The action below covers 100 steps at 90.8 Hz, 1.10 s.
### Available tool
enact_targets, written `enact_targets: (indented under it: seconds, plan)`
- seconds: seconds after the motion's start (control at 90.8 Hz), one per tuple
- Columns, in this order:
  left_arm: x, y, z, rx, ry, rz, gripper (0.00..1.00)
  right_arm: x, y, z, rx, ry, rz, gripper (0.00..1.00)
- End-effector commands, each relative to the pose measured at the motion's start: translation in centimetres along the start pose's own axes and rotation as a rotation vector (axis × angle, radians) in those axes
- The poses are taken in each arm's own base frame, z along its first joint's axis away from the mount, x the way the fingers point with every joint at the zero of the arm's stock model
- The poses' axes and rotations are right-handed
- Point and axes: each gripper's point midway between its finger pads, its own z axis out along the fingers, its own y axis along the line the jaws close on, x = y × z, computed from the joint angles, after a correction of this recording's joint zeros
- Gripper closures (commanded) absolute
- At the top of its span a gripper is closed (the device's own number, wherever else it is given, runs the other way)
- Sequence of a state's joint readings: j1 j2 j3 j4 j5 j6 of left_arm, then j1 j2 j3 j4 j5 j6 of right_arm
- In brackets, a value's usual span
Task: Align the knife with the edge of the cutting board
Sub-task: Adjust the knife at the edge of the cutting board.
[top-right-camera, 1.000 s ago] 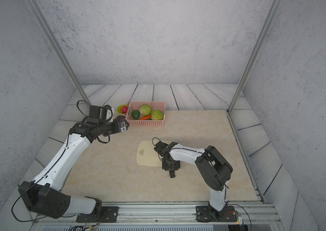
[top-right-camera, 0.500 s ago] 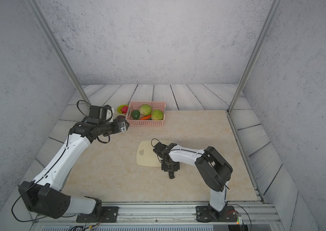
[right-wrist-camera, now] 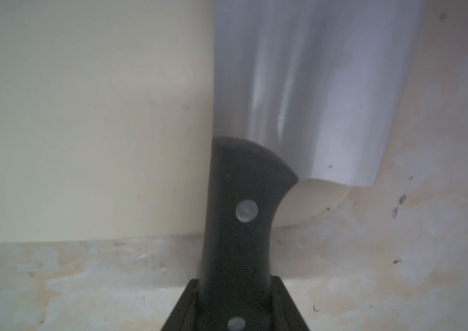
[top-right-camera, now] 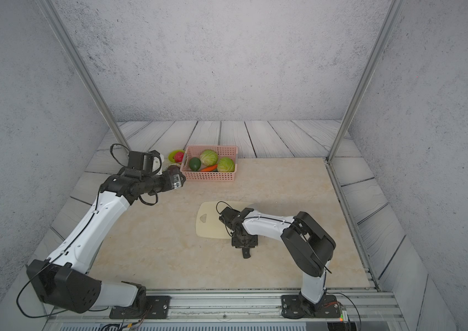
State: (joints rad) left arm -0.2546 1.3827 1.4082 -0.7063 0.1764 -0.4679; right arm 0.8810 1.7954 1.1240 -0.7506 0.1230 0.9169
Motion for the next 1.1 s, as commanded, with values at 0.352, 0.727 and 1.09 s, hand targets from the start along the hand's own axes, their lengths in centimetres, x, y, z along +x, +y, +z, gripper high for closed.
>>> enact_targets:
  seconds: [0.352,0.727,1.09]
  plan:
    - [0.21,0.42,0.29,-0.01,0.009,0.004,0.02,0.64,-0.14,-0.06,0.014,-0.008,0.007,0.7]
    - [0.23,0.44,0.35,-0.013,0.009,0.004,0.02,0.9,0.01,-0.22,0.017,-0.013,0.004,0.69]
    - [0.23,0.55,0.36,-0.017,0.009,0.005,0.02,1.17,0.2,0.05,0.021,-0.009,0.002,0.69]
